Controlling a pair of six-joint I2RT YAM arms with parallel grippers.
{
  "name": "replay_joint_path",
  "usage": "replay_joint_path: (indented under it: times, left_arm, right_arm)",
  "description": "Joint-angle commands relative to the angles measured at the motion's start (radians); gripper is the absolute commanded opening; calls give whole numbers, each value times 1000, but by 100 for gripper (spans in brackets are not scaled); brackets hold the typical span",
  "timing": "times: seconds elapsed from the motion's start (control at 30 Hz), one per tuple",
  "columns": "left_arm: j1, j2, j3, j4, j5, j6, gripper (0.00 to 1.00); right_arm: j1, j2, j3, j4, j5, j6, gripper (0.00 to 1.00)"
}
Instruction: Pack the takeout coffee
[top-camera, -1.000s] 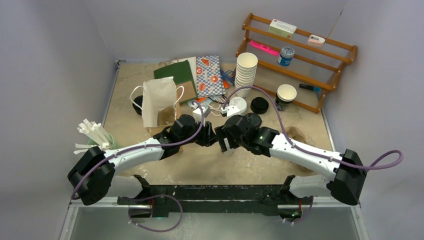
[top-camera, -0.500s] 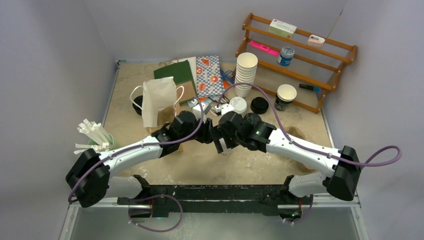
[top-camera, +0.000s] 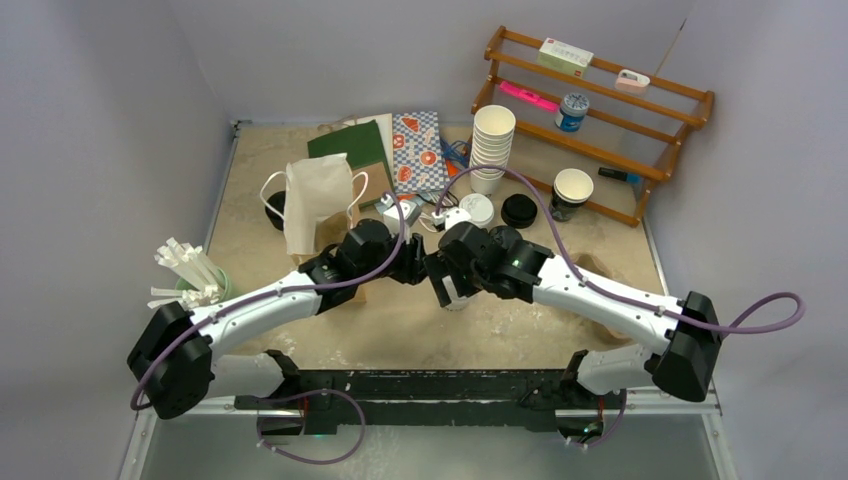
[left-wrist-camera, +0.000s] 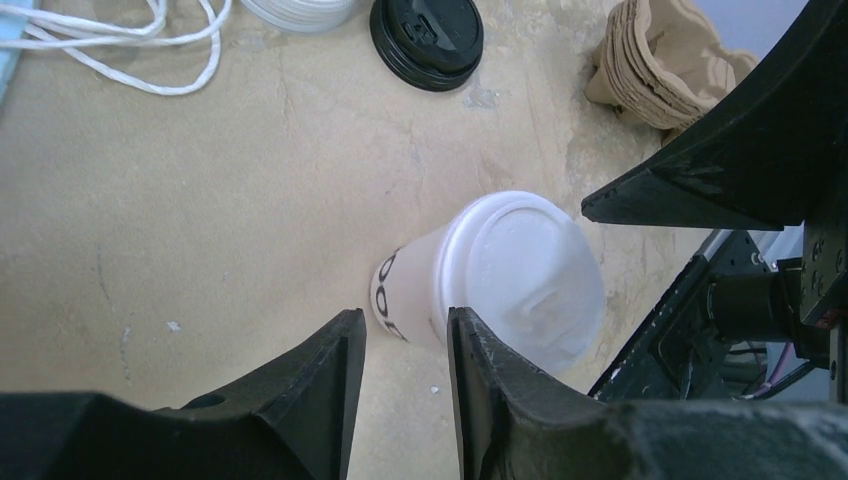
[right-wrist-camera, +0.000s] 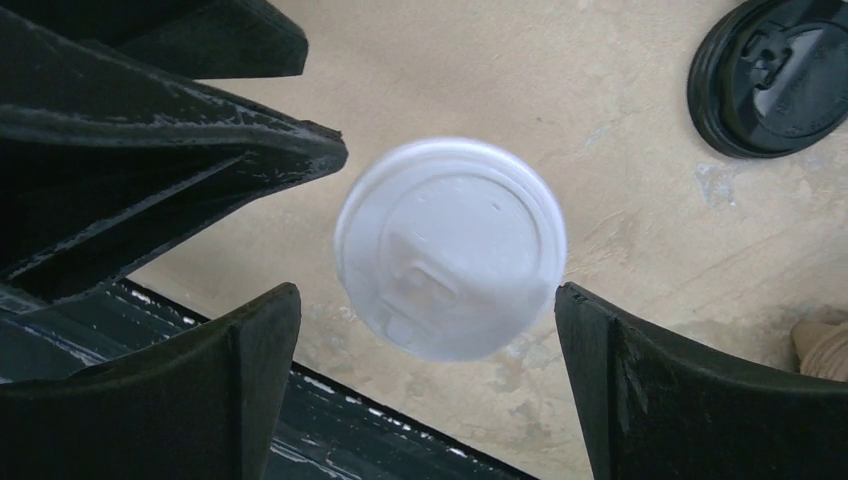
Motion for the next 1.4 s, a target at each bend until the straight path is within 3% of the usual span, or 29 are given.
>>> replay_joint_path:
  times: [0.0, 0.23, 0.83, 1.13, 1.37]
  left_arm:
    - [5, -47, 56, -20, -48, 42, 38]
    - [19, -72, 27, -12, -58, 36, 36]
    - [21, -61, -43, 51, 11, 16, 33]
    - [22, -35, -44, 77, 25, 16, 32]
    - [21, -19, -48, 91, 29, 18, 32]
  right_arm:
    - [-9, 19, 81, -40, 98, 82, 97]
    - [-9, 88, 156, -117, 175, 295, 98]
    - [-9, 135, 145, -108, 120, 155, 98]
    - [-9, 158, 152, -110, 139, 202, 97]
    - [-9, 190, 168, -109, 147, 199, 91]
